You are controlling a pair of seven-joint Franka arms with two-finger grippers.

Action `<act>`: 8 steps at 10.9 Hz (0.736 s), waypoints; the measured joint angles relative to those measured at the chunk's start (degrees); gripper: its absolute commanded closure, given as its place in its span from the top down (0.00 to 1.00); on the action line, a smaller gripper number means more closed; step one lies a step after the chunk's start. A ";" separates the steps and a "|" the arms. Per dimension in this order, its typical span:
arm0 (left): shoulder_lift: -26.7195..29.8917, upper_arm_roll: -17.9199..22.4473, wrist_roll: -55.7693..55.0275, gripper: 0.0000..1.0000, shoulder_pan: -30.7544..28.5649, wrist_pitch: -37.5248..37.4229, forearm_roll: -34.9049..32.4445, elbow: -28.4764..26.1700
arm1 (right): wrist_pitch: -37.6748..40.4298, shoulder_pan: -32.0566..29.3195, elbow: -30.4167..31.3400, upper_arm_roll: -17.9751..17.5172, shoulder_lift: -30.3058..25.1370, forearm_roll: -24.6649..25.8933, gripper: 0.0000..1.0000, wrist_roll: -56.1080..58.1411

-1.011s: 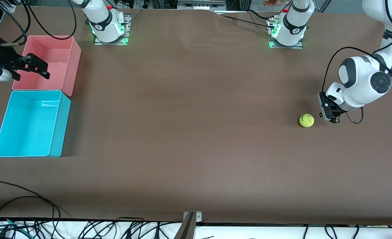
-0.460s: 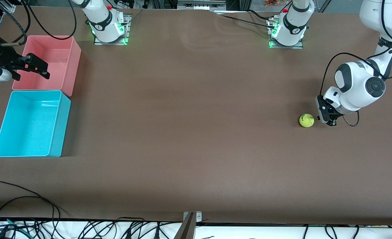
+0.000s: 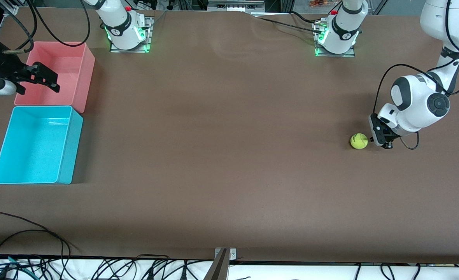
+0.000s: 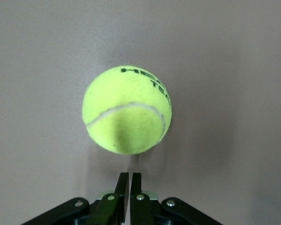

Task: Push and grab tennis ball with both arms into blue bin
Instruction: 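Push the tennis ball with the left gripper toward the blue bin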

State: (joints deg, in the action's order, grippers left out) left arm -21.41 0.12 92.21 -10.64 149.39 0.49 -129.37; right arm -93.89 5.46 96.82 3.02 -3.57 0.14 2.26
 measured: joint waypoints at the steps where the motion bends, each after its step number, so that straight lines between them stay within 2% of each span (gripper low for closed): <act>1: -0.54 -0.10 0.03 0.08 0.06 0.86 0.34 0.00 | 0.00 0.01 -0.03 -0.07 0.00 0.00 1.00 0.00; 4: -2.37 -0.91 -0.16 0.08 1.33 2.10 4.02 0.02 | 0.00 0.03 -0.06 -0.24 0.00 0.00 1.00 0.00; 5: -2.69 -2.39 -1.88 0.10 2.21 2.51 5.75 0.32 | 0.00 0.03 -0.08 -0.25 -0.01 0.00 1.00 0.00; 7: -3.02 -8.37 -13.56 0.15 4.46 2.56 6.35 2.42 | 0.00 0.04 -0.10 -0.27 -0.01 0.00 1.00 0.00; 8: -3.08 -9.68 -17.55 0.19 6.15 2.56 6.35 3.38 | 0.00 0.04 -0.11 -0.29 -0.01 0.00 1.00 0.00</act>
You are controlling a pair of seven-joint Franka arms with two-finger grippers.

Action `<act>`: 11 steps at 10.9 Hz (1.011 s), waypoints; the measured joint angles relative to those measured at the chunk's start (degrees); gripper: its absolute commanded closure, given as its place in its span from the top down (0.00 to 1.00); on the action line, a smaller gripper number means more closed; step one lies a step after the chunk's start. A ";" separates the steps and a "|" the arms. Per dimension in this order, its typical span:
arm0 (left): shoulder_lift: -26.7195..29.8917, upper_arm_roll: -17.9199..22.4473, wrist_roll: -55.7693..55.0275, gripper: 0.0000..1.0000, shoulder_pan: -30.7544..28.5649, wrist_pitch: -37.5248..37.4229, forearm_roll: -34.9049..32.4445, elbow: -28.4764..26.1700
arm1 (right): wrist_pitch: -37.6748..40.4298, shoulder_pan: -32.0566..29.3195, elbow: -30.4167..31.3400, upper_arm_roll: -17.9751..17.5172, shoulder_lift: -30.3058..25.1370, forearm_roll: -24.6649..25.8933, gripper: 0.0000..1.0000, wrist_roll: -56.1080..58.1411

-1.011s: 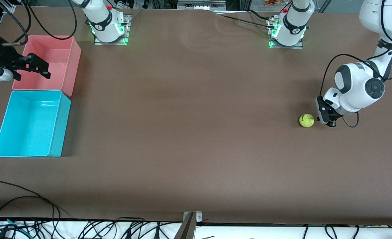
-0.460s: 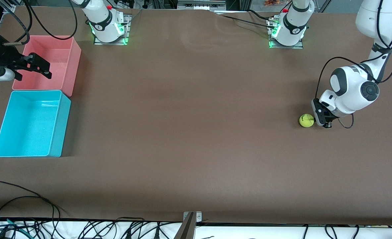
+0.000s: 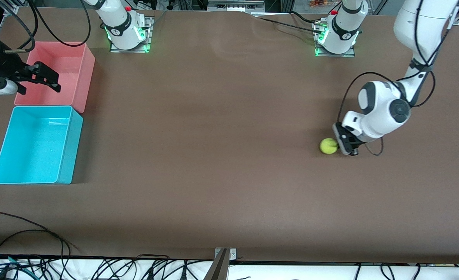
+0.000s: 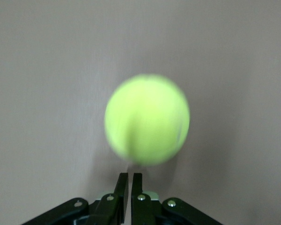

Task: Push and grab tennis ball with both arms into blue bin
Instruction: 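Push the tennis ball with the left gripper toward the blue bin, then reach the right gripper toward the ball while the left gripper withdraws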

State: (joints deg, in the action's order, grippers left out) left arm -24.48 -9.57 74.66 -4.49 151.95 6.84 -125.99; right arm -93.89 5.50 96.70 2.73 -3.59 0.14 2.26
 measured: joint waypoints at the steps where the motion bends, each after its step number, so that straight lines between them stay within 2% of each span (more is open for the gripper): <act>1: -0.02 -0.13 -1.36 0.23 0.74 0.00 0.00 0.38 | 0.01 0.00 0.00 -0.02 0.00 0.00 1.00 0.00; 2: -0.07 0.16 -1.35 0.27 0.38 -0.04 -0.03 0.39 | 0.02 0.00 0.00 -0.02 0.00 0.00 1.00 0.00; 5: -0.09 1.66 -1.14 0.49 -1.66 -0.66 -0.06 0.38 | 0.05 0.00 0.00 -0.03 0.19 0.00 1.00 0.00; 6: 0.26 2.17 -1.12 0.94 -2.36 -1.86 -0.07 0.54 | -0.12 0.00 0.00 -0.05 0.59 0.00 1.00 0.00; 7: 1.18 2.52 -1.11 1.00 -3.00 -3.41 -0.07 0.76 | -1.07 0.02 0.01 -0.17 1.28 0.00 1.00 0.00; 11: 7.95 4.53 -1.13 1.00 -3.49 -7.93 -0.07 0.76 | -8.76 0.69 0.13 -0.48 8.35 0.00 1.00 0.00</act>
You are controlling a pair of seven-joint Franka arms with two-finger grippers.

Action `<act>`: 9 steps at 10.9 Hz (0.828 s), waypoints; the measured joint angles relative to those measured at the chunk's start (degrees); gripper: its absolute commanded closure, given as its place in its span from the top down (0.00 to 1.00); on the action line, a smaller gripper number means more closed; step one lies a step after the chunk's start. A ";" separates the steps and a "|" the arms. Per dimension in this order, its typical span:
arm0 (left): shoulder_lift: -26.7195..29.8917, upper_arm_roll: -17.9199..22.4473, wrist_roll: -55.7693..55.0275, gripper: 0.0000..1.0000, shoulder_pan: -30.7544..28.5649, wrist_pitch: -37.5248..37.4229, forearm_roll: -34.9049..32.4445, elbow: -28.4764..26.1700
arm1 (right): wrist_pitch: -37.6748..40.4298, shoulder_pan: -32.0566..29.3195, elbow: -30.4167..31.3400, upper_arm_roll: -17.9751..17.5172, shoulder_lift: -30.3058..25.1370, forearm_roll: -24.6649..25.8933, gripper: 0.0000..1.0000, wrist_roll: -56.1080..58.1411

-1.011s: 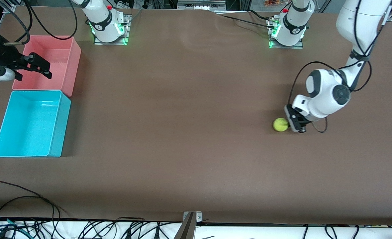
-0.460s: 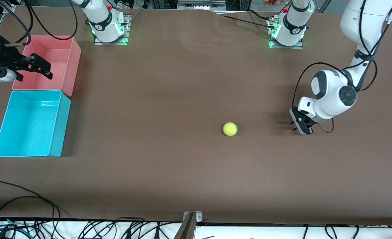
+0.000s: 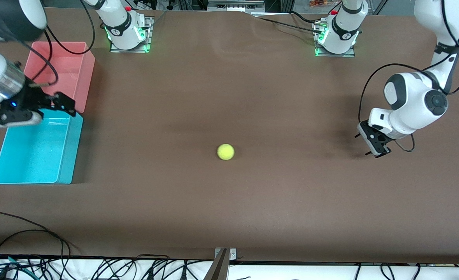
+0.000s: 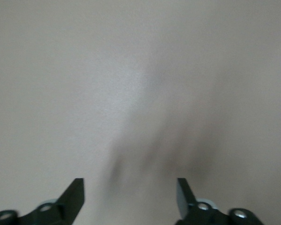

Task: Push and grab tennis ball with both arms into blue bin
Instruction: 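Reach the right gripper toward the ball while the left gripper withdraws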

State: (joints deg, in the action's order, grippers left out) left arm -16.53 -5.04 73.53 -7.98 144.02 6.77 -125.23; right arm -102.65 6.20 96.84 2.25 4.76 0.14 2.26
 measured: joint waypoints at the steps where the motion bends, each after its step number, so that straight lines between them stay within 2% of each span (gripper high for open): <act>1: 1.52 0.29 -0.09 1.00 -0.11 -0.14 0.00 -0.43 | -2.26 0.33 0.04 -0.03 2.32 0.00 1.00 0.00; 5: 10.13 1.20 -0.07 1.00 -1.20 -0.40 0.00 -1.41 | -10.21 2.43 0.03 -0.07 11.76 0.00 1.00 -0.02; 9: 17.56 1.41 -0.07 1.00 -0.94 -3.60 -0.07 -1.77 | -10.64 3.45 0.65 -0.08 17.74 -0.04 1.00 -4.62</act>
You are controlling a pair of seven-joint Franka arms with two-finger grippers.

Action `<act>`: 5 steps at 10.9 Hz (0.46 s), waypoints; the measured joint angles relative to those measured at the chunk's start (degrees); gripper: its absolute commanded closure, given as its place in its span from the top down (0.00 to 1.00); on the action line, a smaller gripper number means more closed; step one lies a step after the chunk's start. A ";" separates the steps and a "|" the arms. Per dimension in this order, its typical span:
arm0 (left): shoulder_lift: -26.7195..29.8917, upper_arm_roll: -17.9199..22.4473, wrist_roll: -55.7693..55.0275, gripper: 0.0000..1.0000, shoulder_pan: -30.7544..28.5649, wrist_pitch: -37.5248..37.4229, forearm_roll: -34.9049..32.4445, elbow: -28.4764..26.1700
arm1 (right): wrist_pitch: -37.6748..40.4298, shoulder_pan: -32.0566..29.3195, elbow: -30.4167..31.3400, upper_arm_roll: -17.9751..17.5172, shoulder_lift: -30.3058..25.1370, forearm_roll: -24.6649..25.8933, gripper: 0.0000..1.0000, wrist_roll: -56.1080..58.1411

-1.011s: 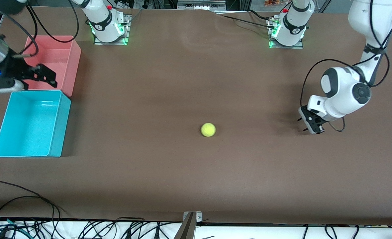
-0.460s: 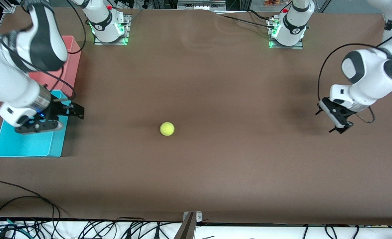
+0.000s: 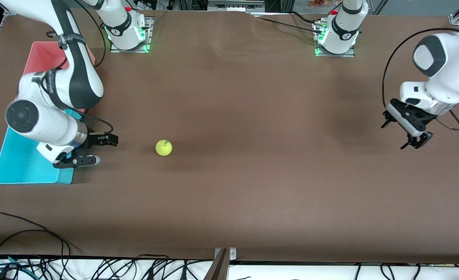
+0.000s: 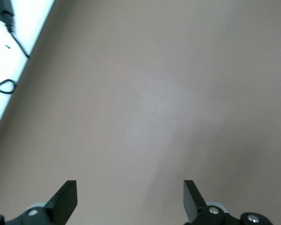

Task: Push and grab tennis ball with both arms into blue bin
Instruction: 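Reach the right gripper toward the ball while the left gripper withdraws, then lower the right gripper over the tennis ball and close on it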

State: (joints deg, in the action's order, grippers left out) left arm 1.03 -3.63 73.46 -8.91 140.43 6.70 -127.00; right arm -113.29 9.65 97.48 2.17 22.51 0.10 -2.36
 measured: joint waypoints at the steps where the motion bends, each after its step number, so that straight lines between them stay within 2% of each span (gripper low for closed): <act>1: 2.36 0.52 0.00 1.00 0.07 -2.05 -0.04 0.41 | -0.07 0.03 0.31 0.00 1.61 0.00 1.00 -1.76; 5: 7.92 3.57 -0.05 1.00 0.44 -14.66 -0.07 5.93 | -4.98 0.07 6.26 0.00 3.73 0.00 1.00 -3.14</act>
State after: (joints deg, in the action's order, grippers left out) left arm 8.95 -0.06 73.41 -8.48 125.76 6.63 -121.07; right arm -118.27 9.72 103.75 2.17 26.24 0.10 -5.50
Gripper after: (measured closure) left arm 0.000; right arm 0.000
